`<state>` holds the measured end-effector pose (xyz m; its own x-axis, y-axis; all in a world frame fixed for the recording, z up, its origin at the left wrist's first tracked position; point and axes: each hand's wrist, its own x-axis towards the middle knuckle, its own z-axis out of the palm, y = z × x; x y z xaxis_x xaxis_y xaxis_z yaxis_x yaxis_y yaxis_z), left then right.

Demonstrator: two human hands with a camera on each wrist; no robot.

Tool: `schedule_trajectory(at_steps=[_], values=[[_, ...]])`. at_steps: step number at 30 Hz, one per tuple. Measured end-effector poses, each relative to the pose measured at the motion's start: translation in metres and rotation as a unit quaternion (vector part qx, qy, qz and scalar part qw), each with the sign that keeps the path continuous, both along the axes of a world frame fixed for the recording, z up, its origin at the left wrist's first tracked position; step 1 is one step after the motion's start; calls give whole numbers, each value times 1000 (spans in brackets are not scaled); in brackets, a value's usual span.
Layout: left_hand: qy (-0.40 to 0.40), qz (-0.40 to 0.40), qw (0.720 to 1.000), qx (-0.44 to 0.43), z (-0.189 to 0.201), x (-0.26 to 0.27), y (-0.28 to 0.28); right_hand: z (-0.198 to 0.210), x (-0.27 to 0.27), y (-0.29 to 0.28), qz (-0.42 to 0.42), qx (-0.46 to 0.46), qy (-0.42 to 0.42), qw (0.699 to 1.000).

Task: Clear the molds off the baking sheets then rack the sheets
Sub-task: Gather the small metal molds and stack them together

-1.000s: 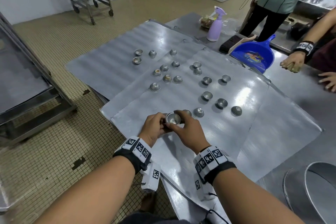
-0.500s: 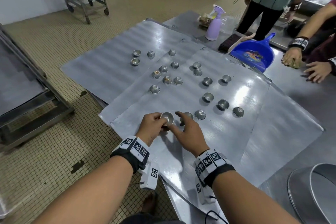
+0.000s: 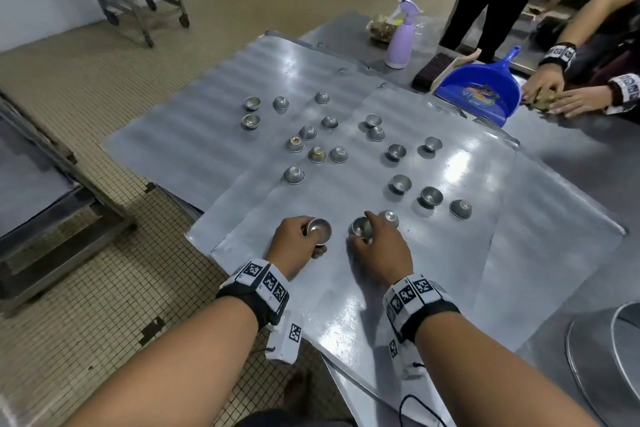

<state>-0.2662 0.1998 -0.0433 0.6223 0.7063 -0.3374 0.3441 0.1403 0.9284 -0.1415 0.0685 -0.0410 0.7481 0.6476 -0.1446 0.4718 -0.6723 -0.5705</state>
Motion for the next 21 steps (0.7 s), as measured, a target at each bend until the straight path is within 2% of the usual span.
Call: schedule_trajectory(at_steps=[8,13,17,21], values=[[1,-42,999,-28,1,12,18,-10,-4,8,-50,-8,-13,999],[-3,-58,997,-41,2,20,22,-11,-11,2,-77,1,8,997],[-9,-71,996,-52,4,27,19,1,-12,-7,-77,35,49,995],[-17,-70,994,-82,6,33,19,5,-9,-7,-89,78,55,991]])
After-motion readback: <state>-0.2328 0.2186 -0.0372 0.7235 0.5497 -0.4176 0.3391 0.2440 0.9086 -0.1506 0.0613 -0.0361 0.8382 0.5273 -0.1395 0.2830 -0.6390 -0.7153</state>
